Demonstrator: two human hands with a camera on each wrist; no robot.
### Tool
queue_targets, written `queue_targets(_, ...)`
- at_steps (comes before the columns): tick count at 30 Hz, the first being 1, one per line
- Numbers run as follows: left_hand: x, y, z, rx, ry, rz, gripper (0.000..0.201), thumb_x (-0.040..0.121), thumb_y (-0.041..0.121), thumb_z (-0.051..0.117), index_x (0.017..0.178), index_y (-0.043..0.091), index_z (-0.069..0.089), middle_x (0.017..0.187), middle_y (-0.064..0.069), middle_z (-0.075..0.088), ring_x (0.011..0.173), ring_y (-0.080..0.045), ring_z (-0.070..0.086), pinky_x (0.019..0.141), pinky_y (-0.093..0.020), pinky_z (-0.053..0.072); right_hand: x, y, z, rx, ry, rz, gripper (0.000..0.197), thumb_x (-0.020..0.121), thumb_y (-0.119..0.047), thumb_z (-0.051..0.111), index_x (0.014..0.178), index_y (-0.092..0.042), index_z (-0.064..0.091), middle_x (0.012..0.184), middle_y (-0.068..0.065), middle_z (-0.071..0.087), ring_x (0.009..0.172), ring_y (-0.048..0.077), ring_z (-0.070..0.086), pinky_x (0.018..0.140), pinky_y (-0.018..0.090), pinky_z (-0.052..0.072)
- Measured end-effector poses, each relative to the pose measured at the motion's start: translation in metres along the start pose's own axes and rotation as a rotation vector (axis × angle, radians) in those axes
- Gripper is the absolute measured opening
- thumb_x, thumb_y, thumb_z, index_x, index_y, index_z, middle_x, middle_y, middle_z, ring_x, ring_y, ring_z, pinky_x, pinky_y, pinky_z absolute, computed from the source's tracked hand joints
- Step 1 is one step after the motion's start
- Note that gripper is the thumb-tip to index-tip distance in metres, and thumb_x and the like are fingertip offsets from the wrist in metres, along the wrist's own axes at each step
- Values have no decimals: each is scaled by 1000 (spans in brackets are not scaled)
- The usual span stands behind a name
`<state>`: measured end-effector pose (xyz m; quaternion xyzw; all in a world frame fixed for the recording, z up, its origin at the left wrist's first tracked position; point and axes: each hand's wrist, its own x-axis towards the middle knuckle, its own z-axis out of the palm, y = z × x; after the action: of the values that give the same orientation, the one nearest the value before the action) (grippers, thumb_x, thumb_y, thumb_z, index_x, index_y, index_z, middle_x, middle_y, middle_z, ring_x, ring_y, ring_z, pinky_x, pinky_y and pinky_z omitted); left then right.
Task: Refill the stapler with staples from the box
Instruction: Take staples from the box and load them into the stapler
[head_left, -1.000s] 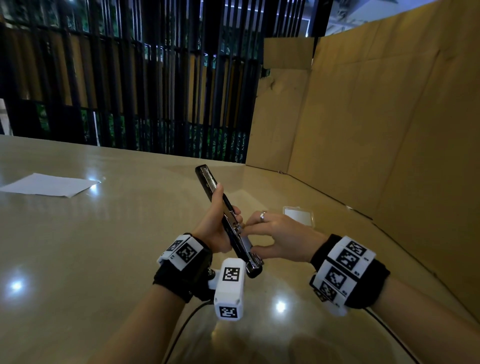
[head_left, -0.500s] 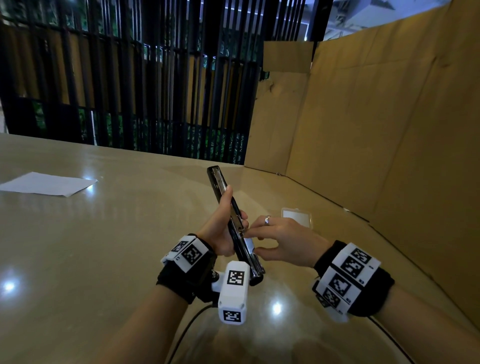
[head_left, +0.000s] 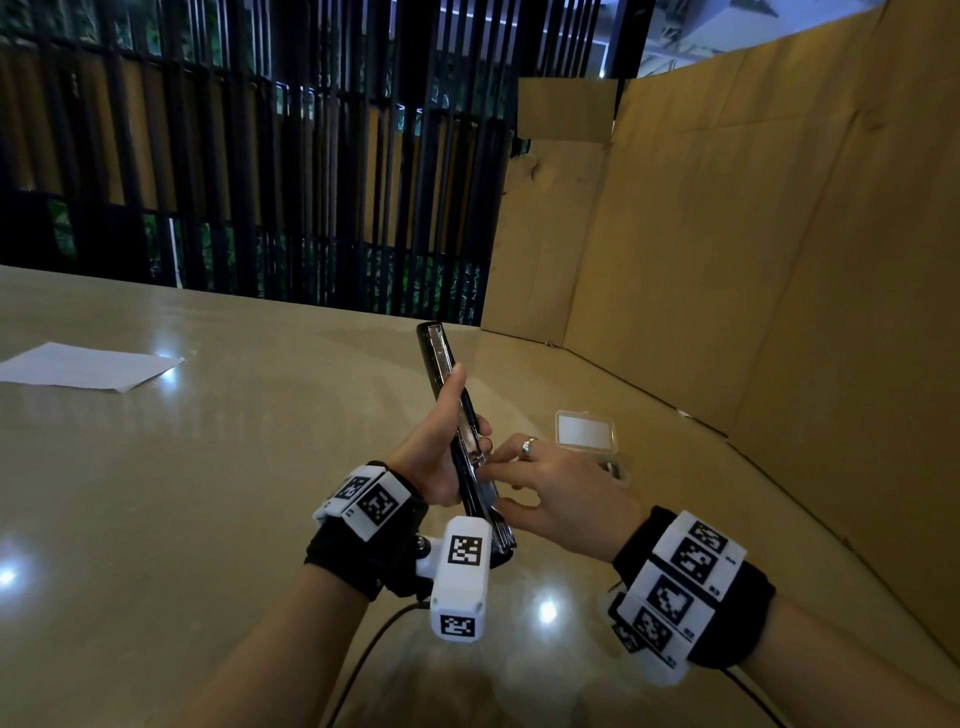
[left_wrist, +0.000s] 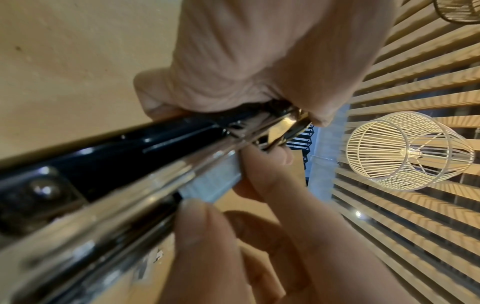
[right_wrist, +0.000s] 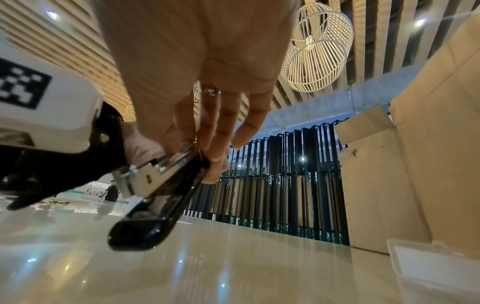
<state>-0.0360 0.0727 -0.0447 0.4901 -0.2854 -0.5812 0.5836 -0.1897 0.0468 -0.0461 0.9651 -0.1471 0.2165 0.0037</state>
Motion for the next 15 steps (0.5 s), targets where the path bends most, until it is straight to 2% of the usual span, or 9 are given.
queue_targets(3, -3, 2, 2, 5, -8, -7, 71, 75, 78, 32, 51, 12, 44, 40, 2, 43, 33, -14, 39, 49, -24, 32, -3, 3, 2, -20, 37, -50, 38, 77, -35, 48, 104, -16, 67, 98, 2, 67, 82, 15, 63, 65, 28, 51)
queue_targets(5, -4, 3, 2, 18, -15, -3, 72, 77, 77, 30, 50, 12, 44, 41, 1, 43, 34, -14, 39, 49, -23, 31, -5, 7, 2, 45, 62, -64, 36, 77, -32, 51, 103, -13, 67, 98, 4, 68, 84, 9, 57, 69, 22, 47)
queue_targets(8, -5, 3, 2, 31, -24, -1, 72, 77, 77, 30, 49, 12, 45, 40, 2, 43, 35, -14, 39, 50, -25, 31, -7, 7, 4, 184, 104, -41, 36, 79, -30, 55, 106, -10, 67, 104, 7, 66, 94, 7, 54, 82, 18, 44)
queue_targets(10, -5, 3, 2, 28, -37, -2, 72, 76, 78, 30, 49, 12, 45, 39, 2, 42, 37, -14, 38, 50, -26, 30, -8, 7, 6, 241, 126, -35, 35, 79, -29, 56, 107, -10, 67, 106, 8, 63, 98, 5, 51, 88, 9, 39)
queue_targets(13, -5, 2, 1, 15, -64, 3, 72, 76, 78, 31, 49, 12, 46, 39, 1, 42, 46, -16, 39, 52, -26, 31, -9, 7, 11, 273, 143, -15, 36, 79, -30, 57, 107, -9, 67, 106, 9, 58, 97, 3, 45, 90, 3, 32)
queue_targets(15, -6, 3, 1, 16, -71, 3, 72, 76, 77, 31, 51, 12, 45, 40, 1, 42, 44, -16, 41, 52, -26, 32, -10, 8, 14, 263, 143, -18, 37, 79, -30, 57, 108, -9, 67, 107, 10, 56, 96, 3, 43, 91, 2, 31)
